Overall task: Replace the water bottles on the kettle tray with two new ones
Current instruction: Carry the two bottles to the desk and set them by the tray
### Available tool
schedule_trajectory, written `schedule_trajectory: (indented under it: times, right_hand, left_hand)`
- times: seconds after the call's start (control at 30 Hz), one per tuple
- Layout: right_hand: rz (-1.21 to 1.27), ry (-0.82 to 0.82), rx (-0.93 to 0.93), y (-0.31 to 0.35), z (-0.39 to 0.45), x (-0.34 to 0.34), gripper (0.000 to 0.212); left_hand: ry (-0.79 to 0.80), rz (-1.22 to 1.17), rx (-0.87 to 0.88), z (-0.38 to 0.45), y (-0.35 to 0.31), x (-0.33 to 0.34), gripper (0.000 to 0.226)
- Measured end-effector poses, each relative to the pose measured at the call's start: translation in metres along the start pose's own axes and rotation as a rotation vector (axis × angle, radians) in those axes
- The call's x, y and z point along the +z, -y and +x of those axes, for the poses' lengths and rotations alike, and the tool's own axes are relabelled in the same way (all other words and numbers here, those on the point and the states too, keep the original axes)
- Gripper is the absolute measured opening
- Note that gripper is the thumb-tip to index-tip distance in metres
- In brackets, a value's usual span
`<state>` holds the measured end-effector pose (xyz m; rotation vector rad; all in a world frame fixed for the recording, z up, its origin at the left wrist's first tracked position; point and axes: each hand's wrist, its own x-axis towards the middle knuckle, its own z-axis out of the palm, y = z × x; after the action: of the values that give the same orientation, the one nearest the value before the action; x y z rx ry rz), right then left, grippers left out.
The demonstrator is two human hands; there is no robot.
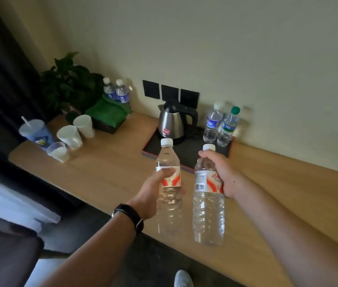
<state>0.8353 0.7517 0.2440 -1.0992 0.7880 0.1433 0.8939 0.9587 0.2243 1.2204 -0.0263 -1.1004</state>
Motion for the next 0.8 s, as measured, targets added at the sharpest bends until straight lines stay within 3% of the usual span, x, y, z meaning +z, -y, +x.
schedule_trajectory:
  times: [0.13, 0.27, 0.4, 0.47, 0.6, 0.73, 0.8]
  right_hand:
    - [0.002, -0.101, -0.052, 0.005, 0.025, 0.005, 0.041]
    - [0.035, -0.238, -0.108, 0.005, 0.043, 0.005, 0.037]
    - [-0.018, -0.417, -0.218, -0.005, 0.054, 0.006, 0.046]
    - [0.007, -0.471, -0.285, -0.012, 0.058, 0.007, 0.039]
    - [-0.063, -0.602, -0.400, -0.032, 0.068, 0.009, 0.023]
    - [-0.110, -0.628, -0.475, -0.056, 0.079, 0.010, 0.006]
    - [-0.127, -0.636, -0.483, -0.064, 0.083, 0.008, 0.014]
  left_hand:
    - [-0.010, 0.024, 0.019, 0.039, -0.018, -0.013, 0.057]
    - [0.004, 0.230, 0.049, 0.079, -0.030, -0.029, 0.057]
    - [0.138, 0.387, 0.022, 0.115, -0.039, -0.044, 0.043]
    - [0.187, 0.476, 0.029, 0.131, -0.042, -0.048, 0.040]
    - [0.264, 0.608, 0.028, 0.157, -0.041, -0.049, 0.051]
    - [0.305, 0.718, 0.050, 0.176, -0.035, -0.045, 0.066]
    - [0.319, 0.764, 0.066, 0.182, -0.030, -0.044, 0.066]
